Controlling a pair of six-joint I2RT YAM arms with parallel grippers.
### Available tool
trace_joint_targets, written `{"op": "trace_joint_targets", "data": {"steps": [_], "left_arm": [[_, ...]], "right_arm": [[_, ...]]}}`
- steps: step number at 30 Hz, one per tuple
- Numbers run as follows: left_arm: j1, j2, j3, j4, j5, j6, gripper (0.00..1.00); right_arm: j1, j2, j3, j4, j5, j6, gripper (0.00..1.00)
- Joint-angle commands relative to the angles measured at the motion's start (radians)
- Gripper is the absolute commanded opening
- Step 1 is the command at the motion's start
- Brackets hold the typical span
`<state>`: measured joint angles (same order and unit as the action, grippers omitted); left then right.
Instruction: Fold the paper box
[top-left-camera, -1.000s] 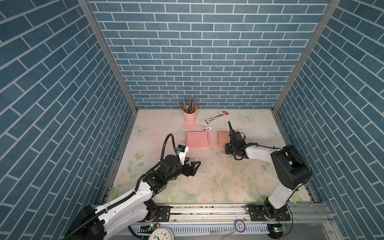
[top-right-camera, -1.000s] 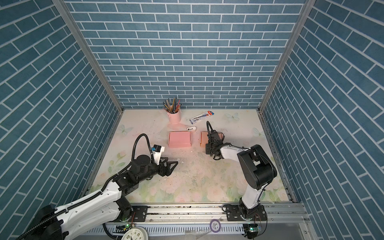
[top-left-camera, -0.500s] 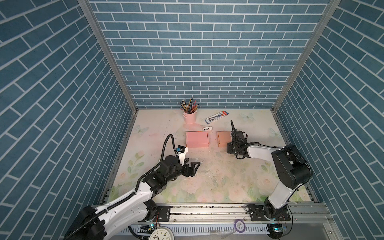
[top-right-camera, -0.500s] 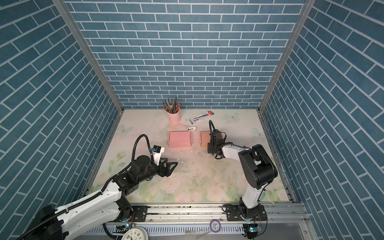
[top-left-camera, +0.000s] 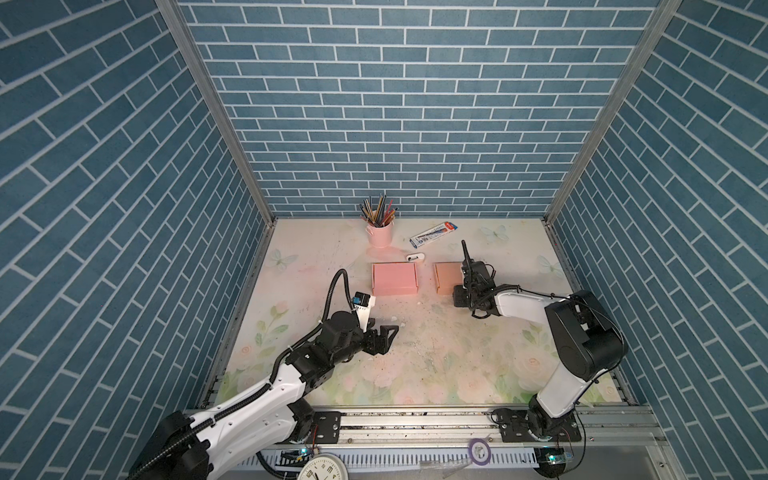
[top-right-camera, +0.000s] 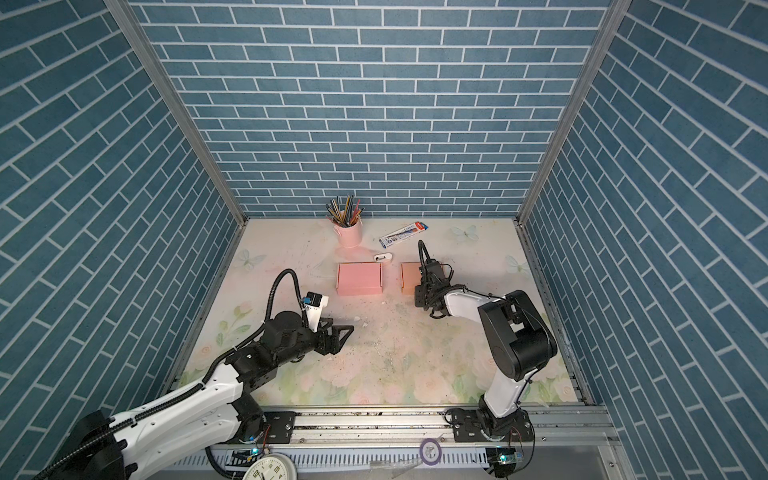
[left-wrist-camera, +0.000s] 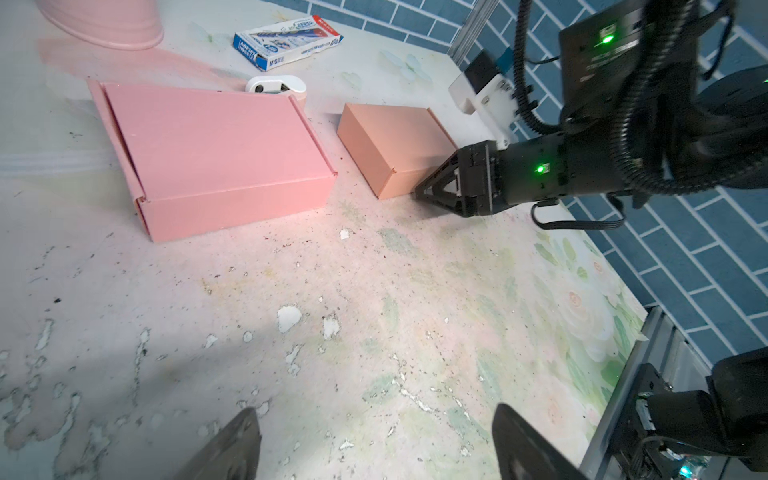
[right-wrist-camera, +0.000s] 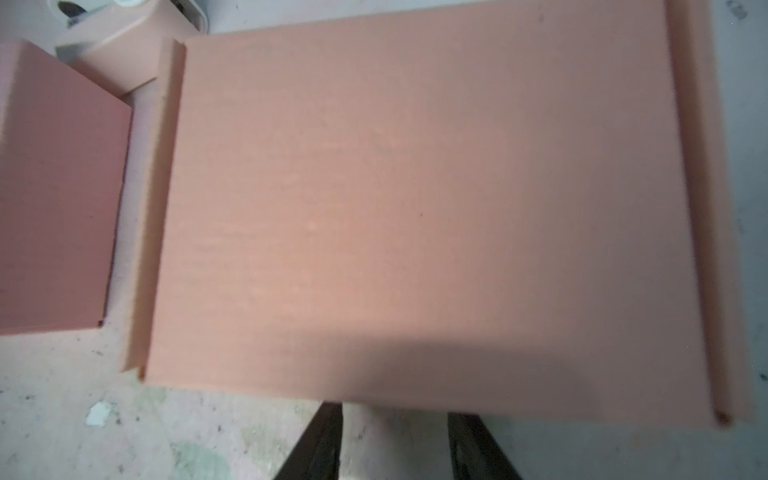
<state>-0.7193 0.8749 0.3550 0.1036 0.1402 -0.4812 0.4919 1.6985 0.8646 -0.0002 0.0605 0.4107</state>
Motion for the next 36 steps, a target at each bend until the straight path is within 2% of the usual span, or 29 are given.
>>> {"op": "trace_joint_targets", "data": {"steps": [1,9,14,15,18,25,27,31,34,36], "left_arm": [[0.007,-0.019,0.045,-0.090,-0.088,0.004,0.88],[0.009,-0.044,0.118,-0.237,-0.277,0.009,0.88],[0.008,-0.107,0.095,-0.180,-0.358,-0.031,0.88],[0.009,-0.114,0.090,-0.169,-0.386,-0.035,0.88],[0.008,-0.112,0.083,-0.149,-0.462,-0.031,0.88],[0.008,-0.052,0.106,-0.109,-0.557,-0.012,0.88],[0.009,-0.044,0.115,-0.111,-0.605,-0.002,0.88],[0.016,-0.054,0.115,-0.092,-0.698,0.050,0.88],[0.027,-0.077,0.093,-0.032,-0.702,0.128,0.88],[0.030,-0.082,0.079,0.002,-0.701,0.187,0.88]], "right_arm": [[0.005,-0.098,-0.038,-0.026,-0.001,-0.009,0.49],[0.007,-0.288,-0.160,-0.014,-0.003,-0.005,0.61],[0.007,-0.405,-0.207,-0.012,0.019,-0.009,0.64],[0.007,-0.429,-0.219,0.000,0.018,-0.010,0.66],[0.005,-0.511,-0.262,0.053,0.014,-0.017,0.85],[0.004,-0.725,-0.363,0.126,0.108,-0.037,0.91],[0.003,-0.780,-0.404,0.173,0.136,-0.061,0.96],[-0.002,-0.879,-0.440,0.185,0.230,-0.086,0.97],[-0.012,-0.930,-0.469,0.207,0.297,-0.095,0.95],[-0.023,-0.952,-0.480,0.215,0.317,-0.104,0.90]]}}
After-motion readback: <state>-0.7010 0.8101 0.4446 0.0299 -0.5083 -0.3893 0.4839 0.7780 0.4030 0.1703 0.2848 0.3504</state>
